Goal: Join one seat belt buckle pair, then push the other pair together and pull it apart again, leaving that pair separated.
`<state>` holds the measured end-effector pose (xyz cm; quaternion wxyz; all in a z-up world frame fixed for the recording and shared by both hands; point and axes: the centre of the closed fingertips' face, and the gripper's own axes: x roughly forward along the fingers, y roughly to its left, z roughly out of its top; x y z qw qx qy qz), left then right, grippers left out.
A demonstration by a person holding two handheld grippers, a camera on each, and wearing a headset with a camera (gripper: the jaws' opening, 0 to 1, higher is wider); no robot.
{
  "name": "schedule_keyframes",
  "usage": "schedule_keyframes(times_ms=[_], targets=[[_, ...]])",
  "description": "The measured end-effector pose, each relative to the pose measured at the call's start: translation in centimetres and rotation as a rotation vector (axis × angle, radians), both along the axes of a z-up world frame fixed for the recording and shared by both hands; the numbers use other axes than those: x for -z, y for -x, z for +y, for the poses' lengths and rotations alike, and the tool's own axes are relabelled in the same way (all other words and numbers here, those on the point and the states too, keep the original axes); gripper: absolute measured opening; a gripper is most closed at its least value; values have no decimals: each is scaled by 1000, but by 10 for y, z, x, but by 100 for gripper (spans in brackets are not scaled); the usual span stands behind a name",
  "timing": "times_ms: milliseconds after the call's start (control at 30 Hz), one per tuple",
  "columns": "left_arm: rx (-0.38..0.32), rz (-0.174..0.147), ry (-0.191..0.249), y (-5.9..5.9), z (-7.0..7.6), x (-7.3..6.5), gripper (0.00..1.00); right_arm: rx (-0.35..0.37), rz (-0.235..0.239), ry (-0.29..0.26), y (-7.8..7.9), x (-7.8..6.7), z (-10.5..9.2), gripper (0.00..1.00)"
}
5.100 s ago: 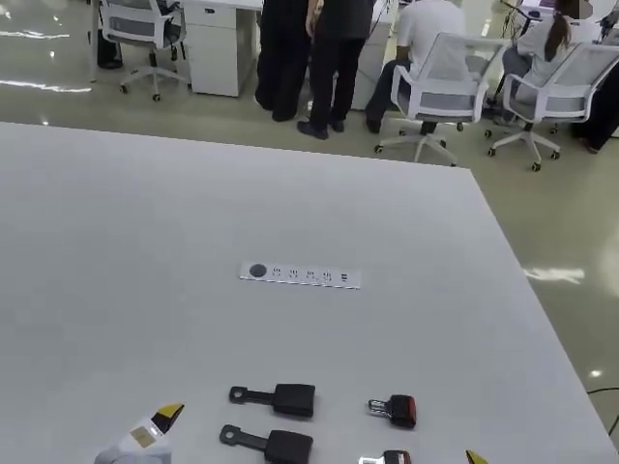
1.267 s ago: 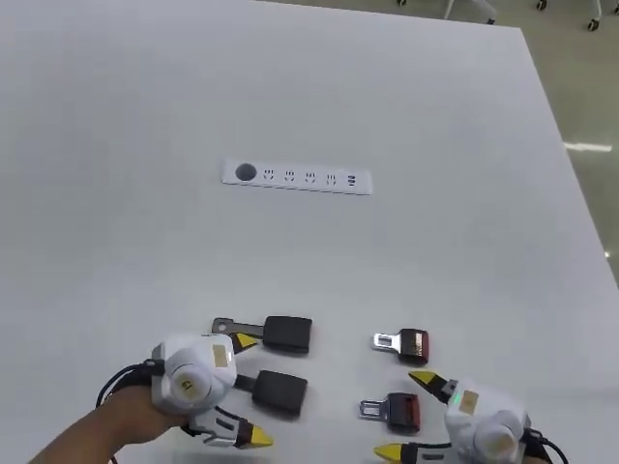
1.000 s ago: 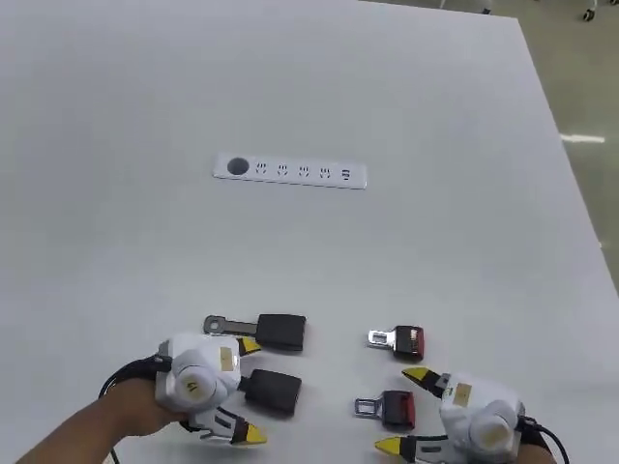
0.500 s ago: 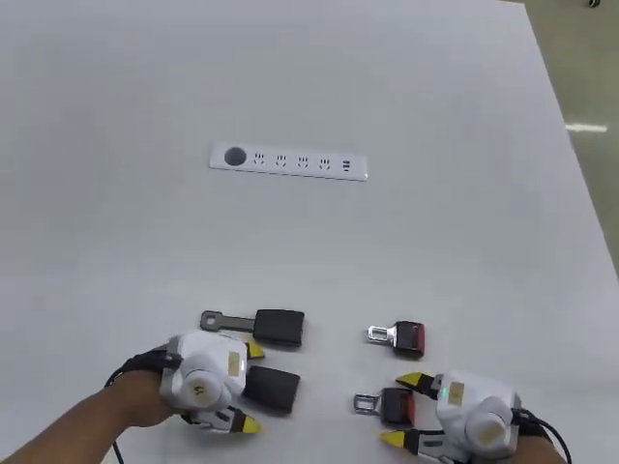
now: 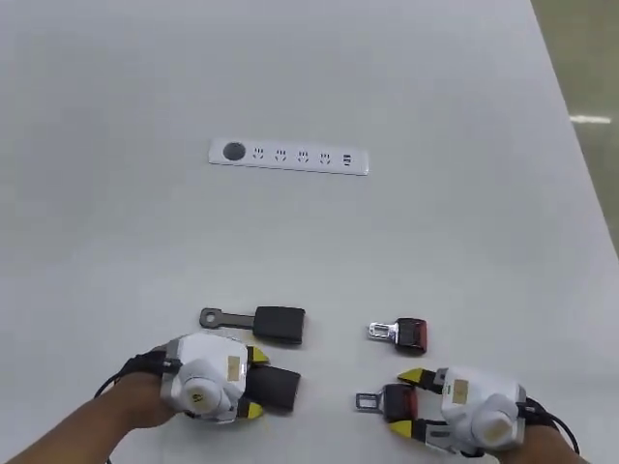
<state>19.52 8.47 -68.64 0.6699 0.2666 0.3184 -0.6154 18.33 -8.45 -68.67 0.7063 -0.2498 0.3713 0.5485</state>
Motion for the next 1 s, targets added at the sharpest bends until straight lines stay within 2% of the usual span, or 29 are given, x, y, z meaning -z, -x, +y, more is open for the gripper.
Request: schedule_keyframes(times_ms=[33,133,300,400,600,933,1000], targets=[[3,-10,0,-1,0,-1,37,-3,0,3,0,0,0,36],[4,-13,1,1,1,-3,36,-8,2,13,0,2,-1,36],[-33,-21,16,0,3,1,35,-11,7,49,-1,4,-1,35],[-37,-27,9,-1,3,1,35,2,9,55,-1,6,-1,35],[-29,-22,-12,-1,3,1,34,19,9,70,-2,7,-1,35],[-28,-17,-25,-2,3,2,34,55,13,74,-3,-2,12,35],[-29,-16,-26,-2,3,3,34,55,12,71,-1,2,12,35]])
